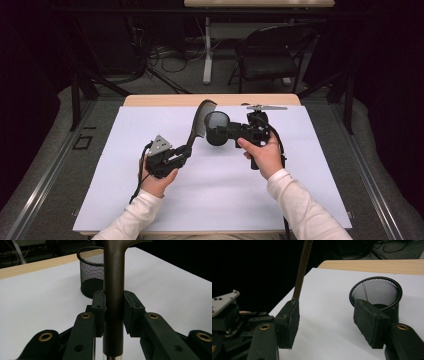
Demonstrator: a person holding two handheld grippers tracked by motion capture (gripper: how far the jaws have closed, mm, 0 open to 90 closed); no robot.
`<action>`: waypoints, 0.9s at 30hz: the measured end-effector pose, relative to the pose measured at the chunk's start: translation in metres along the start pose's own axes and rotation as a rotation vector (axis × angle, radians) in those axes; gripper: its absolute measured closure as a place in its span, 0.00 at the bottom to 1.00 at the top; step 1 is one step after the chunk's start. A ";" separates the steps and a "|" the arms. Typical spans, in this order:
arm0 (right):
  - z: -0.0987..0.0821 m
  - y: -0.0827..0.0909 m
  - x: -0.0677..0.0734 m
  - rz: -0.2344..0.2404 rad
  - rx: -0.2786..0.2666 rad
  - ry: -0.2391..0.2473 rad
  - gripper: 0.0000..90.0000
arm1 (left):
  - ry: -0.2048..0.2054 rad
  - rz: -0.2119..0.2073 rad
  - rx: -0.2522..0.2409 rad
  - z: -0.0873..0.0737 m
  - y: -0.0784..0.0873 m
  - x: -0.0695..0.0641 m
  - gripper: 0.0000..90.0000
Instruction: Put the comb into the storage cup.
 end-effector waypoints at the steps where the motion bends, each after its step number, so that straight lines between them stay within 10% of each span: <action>1: 0.001 0.000 0.000 0.004 -0.004 -0.003 0.44 | 0.001 -0.001 0.000 0.000 0.000 0.000 0.81; 27: 0.015 -0.012 0.002 0.005 -0.004 -0.019 0.46 | -0.009 0.010 -0.001 -0.002 -0.001 0.000 0.81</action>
Point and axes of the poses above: each handheld gripper's, and its own axes: y roughly backward along the jaws, z roughly out of its top, x roughly to its left, the point moved 5 cm from there along -y, roughly forward along the jaws, and after that the axes turned 6 degrees about z, right-handed, at the moved point
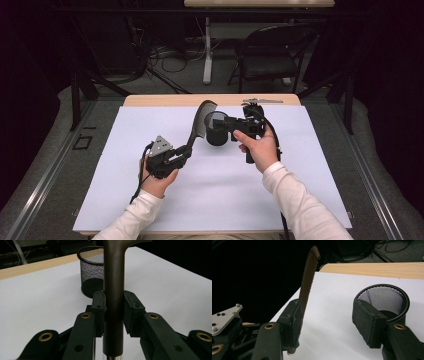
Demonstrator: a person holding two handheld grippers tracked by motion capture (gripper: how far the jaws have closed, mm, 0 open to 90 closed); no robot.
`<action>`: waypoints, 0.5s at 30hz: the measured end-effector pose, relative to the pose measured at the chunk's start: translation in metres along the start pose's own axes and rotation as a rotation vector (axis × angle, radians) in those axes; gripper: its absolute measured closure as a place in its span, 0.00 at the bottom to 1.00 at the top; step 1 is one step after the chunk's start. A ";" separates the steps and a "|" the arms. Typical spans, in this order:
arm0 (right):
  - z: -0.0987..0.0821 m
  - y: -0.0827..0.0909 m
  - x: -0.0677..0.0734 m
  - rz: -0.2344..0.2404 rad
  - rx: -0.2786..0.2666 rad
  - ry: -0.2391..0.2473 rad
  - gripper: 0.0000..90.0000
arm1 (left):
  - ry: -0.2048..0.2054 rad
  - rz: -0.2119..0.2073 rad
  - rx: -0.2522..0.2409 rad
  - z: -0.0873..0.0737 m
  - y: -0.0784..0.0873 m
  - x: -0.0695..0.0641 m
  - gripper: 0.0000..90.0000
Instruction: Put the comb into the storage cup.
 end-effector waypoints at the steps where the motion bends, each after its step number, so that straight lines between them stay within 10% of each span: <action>1: 0.000 0.000 0.000 0.002 0.001 0.005 0.46 | 0.001 0.000 0.001 0.000 0.000 0.000 0.81; 15: 0.004 -0.005 -0.002 0.035 -0.021 -0.061 0.54 | -0.011 -0.011 0.005 -0.002 -0.002 -0.005 0.81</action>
Point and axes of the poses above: each handheld gripper's, and its own axes: y roughly backward along the jaws, z roughly out of its top, x roughly to its left, the point moved 5 cm from there along -y, roughly forward along the jaws, and after that the axes turned 6 degrees about z, right-handed, at the moved point
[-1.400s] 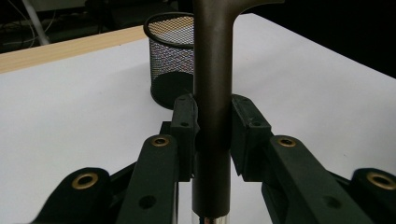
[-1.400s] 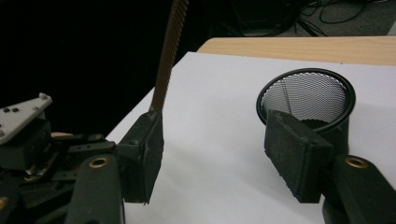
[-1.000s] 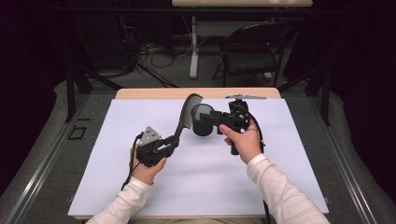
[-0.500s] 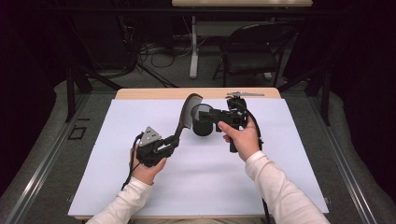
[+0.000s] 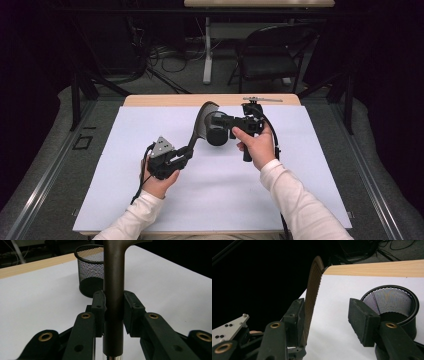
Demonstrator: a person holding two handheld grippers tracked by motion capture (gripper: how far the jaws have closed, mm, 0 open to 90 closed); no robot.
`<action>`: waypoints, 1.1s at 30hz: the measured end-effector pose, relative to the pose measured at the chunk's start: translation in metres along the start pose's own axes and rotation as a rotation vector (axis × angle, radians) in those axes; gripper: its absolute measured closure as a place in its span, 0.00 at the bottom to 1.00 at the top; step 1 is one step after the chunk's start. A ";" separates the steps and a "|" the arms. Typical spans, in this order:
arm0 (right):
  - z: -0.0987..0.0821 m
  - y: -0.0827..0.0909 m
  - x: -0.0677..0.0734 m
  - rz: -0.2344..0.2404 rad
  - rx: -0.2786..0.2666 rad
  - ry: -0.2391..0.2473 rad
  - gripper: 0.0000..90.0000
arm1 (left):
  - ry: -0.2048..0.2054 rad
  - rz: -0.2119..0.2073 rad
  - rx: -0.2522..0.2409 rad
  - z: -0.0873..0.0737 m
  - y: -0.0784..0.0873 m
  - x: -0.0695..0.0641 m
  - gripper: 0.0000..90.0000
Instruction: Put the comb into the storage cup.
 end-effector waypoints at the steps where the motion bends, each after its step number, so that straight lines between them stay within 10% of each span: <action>1: 0.000 -0.001 0.000 0.003 -0.001 -0.003 0.54 | -0.002 0.000 0.001 0.000 0.000 -0.001 0.81; 33: 0.000 -0.008 -0.002 0.042 0.001 -0.042 0.78 | -0.034 -0.030 0.018 -0.004 -0.005 -0.015 0.81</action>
Point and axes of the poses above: each handheld gripper's, and its own axes: y roughly backward along the jaws, z roughly out of its top, x roughly to its left, the point moved 5 cm from there along -y, roughly forward along the jaws, and after that the axes turned 6 degrees about z, right-handed, at the moved point
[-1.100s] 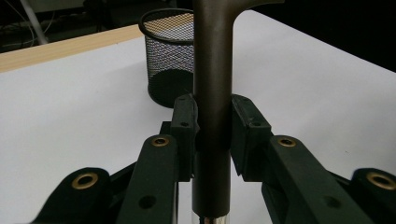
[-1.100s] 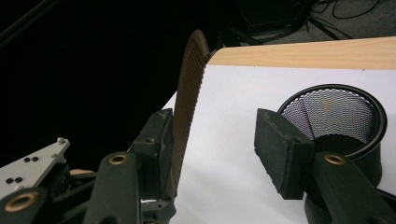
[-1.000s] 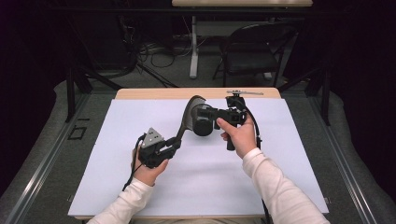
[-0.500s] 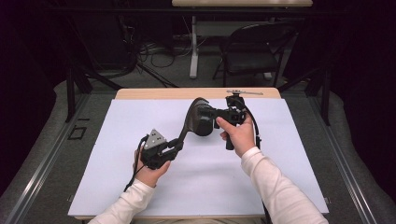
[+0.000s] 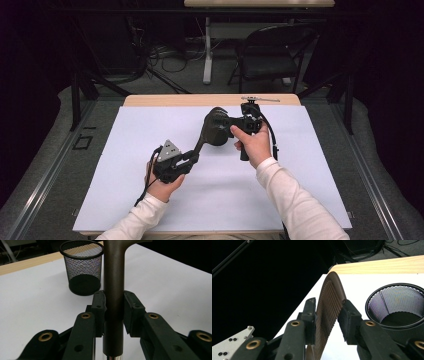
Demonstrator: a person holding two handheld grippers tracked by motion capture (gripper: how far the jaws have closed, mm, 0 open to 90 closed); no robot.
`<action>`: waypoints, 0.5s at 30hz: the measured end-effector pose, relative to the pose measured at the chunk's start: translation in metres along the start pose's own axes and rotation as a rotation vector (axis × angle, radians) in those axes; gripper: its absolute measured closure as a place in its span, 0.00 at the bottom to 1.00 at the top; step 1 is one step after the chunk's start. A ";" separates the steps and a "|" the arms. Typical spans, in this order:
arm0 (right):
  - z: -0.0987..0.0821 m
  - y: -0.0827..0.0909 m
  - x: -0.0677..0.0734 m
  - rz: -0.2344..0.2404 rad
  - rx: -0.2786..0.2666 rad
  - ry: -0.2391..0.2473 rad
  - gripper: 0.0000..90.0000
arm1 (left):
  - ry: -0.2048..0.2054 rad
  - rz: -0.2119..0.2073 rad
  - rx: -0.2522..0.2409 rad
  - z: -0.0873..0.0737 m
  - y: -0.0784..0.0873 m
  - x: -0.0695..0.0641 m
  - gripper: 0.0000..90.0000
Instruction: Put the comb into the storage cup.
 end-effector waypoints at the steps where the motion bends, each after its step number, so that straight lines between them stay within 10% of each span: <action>1: 0.000 0.000 0.000 0.001 0.000 -0.001 0.78 | -0.001 -0.001 0.001 0.000 0.000 0.000 0.81; 15: 0.000 0.000 -0.001 0.004 0.003 -0.018 0.84 | -0.005 -0.006 0.002 -0.001 -0.001 -0.003 0.81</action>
Point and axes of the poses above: each handheld gripper's, and its own axes: y roughly backward along the jaws, z roughly out of its top, x roughly to its left, the point moved 5 cm from there along -y, roughly forward along the jaws, and after that the axes turned 6 degrees about z, right-handed, at the moved point
